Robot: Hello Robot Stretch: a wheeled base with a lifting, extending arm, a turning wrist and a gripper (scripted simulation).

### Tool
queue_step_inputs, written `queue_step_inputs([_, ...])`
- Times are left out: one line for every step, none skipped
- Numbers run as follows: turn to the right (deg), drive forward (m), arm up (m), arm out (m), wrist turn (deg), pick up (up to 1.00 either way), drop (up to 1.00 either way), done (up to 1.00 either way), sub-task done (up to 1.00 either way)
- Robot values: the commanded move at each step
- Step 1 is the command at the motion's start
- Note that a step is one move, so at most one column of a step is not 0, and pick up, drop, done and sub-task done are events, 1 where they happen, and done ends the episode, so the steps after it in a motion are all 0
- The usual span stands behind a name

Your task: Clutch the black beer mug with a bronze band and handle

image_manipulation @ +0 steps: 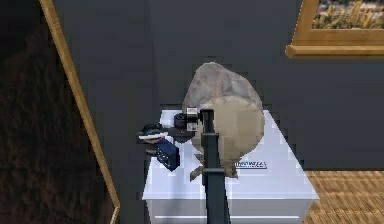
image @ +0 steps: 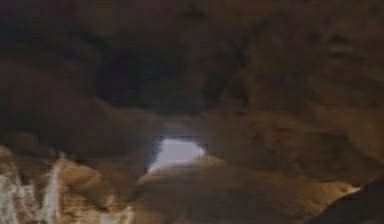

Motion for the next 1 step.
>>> queue_step_inputs([0.0, 0.0, 0.0, 0.0, 0.0, 0.0, 0.0, 1.0, 0.0])
